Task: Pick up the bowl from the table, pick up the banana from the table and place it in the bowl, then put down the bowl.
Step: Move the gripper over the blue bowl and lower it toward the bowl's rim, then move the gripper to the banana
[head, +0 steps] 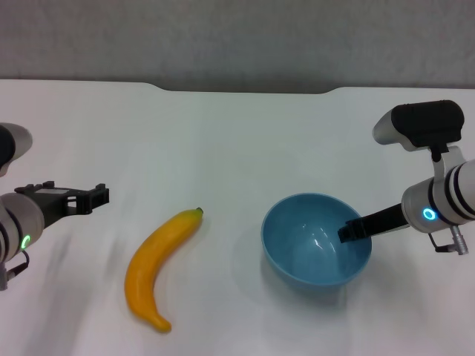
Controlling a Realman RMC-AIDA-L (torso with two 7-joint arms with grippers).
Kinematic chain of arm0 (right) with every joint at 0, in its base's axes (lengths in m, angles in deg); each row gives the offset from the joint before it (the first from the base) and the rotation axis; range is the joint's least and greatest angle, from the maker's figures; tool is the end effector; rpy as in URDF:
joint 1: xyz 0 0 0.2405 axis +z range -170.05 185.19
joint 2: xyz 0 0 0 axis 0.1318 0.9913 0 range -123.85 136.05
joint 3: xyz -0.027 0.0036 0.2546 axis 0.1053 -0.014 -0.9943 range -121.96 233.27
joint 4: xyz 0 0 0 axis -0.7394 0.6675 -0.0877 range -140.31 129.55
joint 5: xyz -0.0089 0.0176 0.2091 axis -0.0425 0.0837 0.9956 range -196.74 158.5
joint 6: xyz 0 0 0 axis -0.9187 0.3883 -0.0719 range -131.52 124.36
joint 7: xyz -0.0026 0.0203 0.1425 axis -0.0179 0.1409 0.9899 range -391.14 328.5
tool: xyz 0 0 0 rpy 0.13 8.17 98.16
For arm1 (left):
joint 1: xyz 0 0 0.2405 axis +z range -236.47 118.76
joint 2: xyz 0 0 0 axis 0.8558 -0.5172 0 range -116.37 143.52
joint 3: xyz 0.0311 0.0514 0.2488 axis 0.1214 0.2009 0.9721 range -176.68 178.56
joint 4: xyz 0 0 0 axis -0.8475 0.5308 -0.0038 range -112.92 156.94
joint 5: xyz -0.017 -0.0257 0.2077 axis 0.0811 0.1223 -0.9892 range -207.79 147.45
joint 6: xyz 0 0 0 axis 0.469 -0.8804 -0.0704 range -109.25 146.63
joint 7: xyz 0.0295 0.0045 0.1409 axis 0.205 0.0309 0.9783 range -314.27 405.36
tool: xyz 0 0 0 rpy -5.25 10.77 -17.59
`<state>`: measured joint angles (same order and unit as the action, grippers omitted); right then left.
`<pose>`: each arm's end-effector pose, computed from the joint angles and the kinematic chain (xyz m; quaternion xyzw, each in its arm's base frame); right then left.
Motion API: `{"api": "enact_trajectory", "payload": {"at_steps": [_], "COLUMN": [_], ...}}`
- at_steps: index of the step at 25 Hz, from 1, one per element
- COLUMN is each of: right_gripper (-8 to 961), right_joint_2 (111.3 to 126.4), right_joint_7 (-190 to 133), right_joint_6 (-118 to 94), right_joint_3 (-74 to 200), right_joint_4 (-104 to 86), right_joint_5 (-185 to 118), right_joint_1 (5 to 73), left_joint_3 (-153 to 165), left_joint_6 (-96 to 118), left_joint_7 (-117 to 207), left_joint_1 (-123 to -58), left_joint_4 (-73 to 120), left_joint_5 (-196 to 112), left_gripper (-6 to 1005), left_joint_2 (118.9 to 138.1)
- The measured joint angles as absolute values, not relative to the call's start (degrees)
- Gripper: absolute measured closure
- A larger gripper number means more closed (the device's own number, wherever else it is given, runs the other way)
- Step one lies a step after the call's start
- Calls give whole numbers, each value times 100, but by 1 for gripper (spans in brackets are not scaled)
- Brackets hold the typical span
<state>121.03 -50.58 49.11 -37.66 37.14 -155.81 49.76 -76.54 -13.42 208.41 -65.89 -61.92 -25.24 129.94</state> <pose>0.2385 0.4103 -0.0473 -0.8263 0.4912 -0.0737 0.2656 -0.2543 0.3467 0.0093 -0.7401 -0.4307 -0.0555 0.5135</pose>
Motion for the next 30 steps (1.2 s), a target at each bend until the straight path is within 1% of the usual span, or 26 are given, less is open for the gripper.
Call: {"api": "enact_trajectory", "payload": {"at_steps": [1,7,12,17,26,30], "right_gripper": [464,682,905,920,917,915], "right_joint_2": [12101,12103,12105,12112,12114,12114], "right_joint_7": [-5058,-5261,-5262,-5251,-5261,-5261], "right_joint_6": [4897,4864,4798,4710,4633,4548], "right_joint_3": [-3757,-3717,-3638,-3606,-3625,-3613], "right_joint_4": [3719,3722,3745,3810,4863,5081], "right_joint_5": [-15584,-15645,-15642,-15629,-15604,-15603], "right_joint_1": [4970,4966,4945,4882,4361,4336], "left_joint_3": [-7661,-7687,-7686,-7670,-7279,-7220], "left_joint_6": [-1340,-1326,-1202,-1212,-2255,-2749], "left_joint_7": [20841,20838,20832,20832,20846,20848], "left_joint_1": [-6584,-6543,-6496,-6448,-6508,-6846], "left_joint_4": [-6192,-6171,-6097,-6089,-6857,-6806], "left_joint_5": [-2524,-2519,-2400,-2390,-2309,-2118], "left_gripper": [120,120,120,120,119,120], "left_joint_2": [12994,12994,12994,12994,12935,12939]}}
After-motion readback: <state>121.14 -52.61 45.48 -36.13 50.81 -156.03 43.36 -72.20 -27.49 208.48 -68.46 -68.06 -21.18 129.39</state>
